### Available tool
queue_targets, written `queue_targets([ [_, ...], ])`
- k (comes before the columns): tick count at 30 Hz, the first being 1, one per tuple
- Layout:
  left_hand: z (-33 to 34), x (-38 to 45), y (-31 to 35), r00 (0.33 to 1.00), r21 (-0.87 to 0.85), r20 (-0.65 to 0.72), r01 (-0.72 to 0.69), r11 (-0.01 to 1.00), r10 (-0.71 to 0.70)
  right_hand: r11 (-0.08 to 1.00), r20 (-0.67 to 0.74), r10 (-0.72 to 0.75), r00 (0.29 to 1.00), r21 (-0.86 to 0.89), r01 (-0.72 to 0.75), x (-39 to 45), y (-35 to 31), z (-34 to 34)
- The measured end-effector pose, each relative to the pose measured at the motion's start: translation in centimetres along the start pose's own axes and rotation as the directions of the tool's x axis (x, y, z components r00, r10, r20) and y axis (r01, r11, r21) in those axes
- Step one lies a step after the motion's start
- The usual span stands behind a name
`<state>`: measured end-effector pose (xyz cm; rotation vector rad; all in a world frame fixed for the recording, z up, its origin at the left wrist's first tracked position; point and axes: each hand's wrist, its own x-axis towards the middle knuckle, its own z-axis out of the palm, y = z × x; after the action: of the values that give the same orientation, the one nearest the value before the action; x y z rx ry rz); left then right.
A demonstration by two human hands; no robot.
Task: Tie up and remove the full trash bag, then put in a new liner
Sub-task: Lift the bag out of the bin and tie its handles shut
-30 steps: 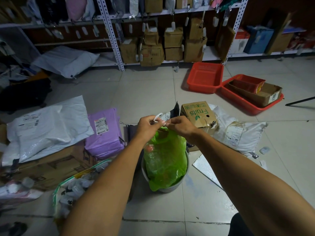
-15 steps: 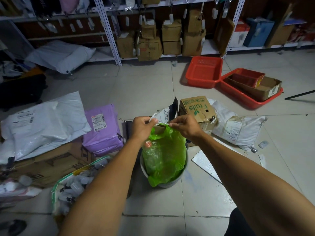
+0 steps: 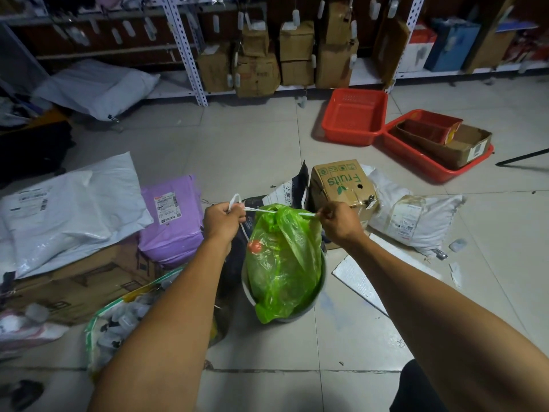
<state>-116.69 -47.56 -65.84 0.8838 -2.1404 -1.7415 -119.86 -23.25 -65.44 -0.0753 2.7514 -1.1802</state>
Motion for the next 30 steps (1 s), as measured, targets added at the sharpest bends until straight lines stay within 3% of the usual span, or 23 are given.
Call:
queue_targets([
  [21,-1.4,1.0,-1.8,0.988,0.032,-0.068,0.139,0.99,-0.137,0.985,-0.053,0.13,0.99,-0.103,-0.135,-0.6,2.4,-0.8],
  [23,-1.1,0.8,-0.9,0.989,-0.022,-0.062,0.136,0.99,-0.138,0.981,-0.095,0.189,0.977,-0.018,-0.191,-0.4,1.6,-0.7],
  [25,-0.7,0.4,0.4,0.992,-0.105,-0.031,0.119,0.987,-0.123,0.956,-0.101,0.218,0.971,0.222,-0.191,-0.1,0.4,-0.8],
  [28,0.1,0.0,2.7,0.992,-0.226,0.082,0.114,0.967,-0.098,0.767,-0.033,0.247,0.968,0.618,-0.175,0.1,-2.3,-1.3],
  [30,0.9,-0.3,3.8,0.977,-0.274,0.184,0.154,0.949,-0.105,0.655,0.038,0.226,0.973,0.733,-0.181,0.1,-3.8,-1.4],
])
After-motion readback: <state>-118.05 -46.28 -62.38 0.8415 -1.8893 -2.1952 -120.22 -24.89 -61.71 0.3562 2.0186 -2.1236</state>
